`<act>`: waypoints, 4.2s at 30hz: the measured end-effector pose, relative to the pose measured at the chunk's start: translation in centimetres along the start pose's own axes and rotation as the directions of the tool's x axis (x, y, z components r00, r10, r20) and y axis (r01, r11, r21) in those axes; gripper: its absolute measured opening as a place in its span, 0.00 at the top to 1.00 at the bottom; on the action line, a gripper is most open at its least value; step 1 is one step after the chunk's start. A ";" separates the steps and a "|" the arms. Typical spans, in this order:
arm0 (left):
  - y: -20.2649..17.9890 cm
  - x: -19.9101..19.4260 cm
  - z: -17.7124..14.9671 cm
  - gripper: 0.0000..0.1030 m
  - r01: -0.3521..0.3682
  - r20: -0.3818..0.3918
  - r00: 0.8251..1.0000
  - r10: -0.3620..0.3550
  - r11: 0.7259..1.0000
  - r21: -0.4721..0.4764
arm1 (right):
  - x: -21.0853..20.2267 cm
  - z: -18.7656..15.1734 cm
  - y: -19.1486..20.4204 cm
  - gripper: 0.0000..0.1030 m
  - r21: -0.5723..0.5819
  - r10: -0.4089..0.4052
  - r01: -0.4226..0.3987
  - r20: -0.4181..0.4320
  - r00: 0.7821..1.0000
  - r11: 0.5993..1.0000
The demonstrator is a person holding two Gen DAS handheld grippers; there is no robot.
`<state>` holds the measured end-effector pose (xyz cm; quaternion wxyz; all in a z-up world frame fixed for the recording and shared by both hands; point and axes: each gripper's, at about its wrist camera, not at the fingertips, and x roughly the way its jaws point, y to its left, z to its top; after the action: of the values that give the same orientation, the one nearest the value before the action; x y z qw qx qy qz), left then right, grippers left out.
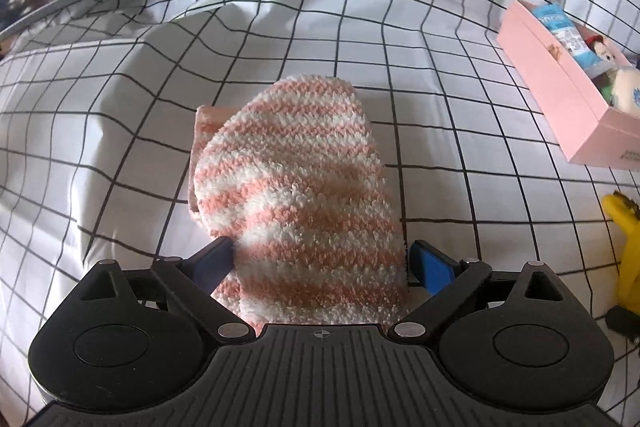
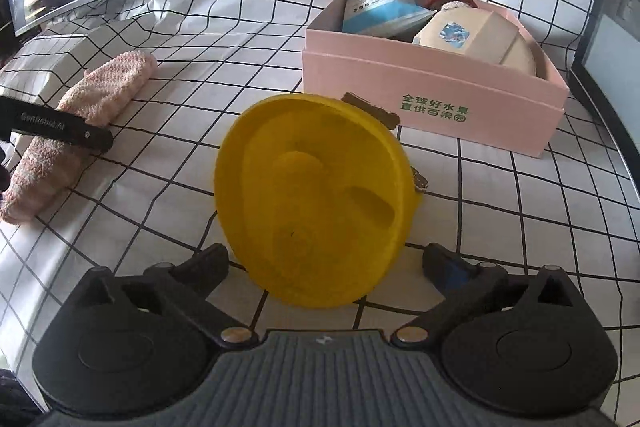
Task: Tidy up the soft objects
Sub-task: 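Lift the striped sock with the left gripper while the right holds the funnel, then lower the striped sock into the pink box and open the left gripper, then place the yellow funnel on top of the box contents with the right gripper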
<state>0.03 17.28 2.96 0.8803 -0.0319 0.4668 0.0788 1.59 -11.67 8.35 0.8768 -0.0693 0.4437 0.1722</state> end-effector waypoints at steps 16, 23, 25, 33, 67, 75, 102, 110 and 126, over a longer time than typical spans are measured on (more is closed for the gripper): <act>1.4 -1.2 -1.7 0.29 0.026 0.107 0.994 -0.031 0.999 0.048 | 1.3 4.1 0.8 0.13 0.112 -0.150 0.141 0.078 0.986 0.984; 3.6 -2.8 -2.1 0.70 0.112 0.126 0.986 -0.108 0.993 -0.026 | -4.4 3.4 -1.1 0.42 0.036 -0.167 0.164 0.107 0.980 0.986; 3.1 -4.6 -2.3 0.70 0.173 0.144 0.974 -0.175 0.985 0.025 | -6.5 2.9 -2.3 0.42 0.053 -0.183 0.178 0.109 0.977 0.983; -3.6 -14.5 3.1 0.70 0.445 0.273 0.805 -0.527 0.841 0.308 | -11.3 0.4 -6.3 0.41 0.088 -0.316 0.305 0.169 0.934 0.948; -20.9 2.8 14.8 0.59 0.496 0.187 0.803 -0.567 0.808 0.320 | -10.1 -2.4 -12.0 0.39 0.065 -0.288 0.281 0.161 0.944 0.957; -19.2 -2.8 17.5 0.59 0.579 0.236 0.719 -0.654 0.751 0.317 | -9.2 -1.1 -11.3 0.38 0.027 -0.237 0.237 0.195 0.952 0.971; -19.2 -3.2 15.5 0.57 0.522 0.141 0.799 -0.585 0.790 0.323 | -8.1 -1.1 -11.0 0.38 0.029 -0.237 0.235 0.156 0.959 0.972; -21.8 0.4 17.5 0.57 0.540 0.138 0.813 -0.565 0.821 0.185 | -8.0 -1.3 -11.0 0.38 0.024 -0.228 0.227 0.151 0.962 0.974; -12.2 -6.3 14.5 0.60 0.580 0.286 0.776 -0.561 0.814 0.024 | -9.5 11.5 -10.6 0.38 -0.025 -0.213 0.260 0.499 0.840 0.965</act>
<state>10.46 6.43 16.13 0.9179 -0.1892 0.3029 -0.1727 8.89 -20.69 22.51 0.9710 -0.1177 0.1854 0.0949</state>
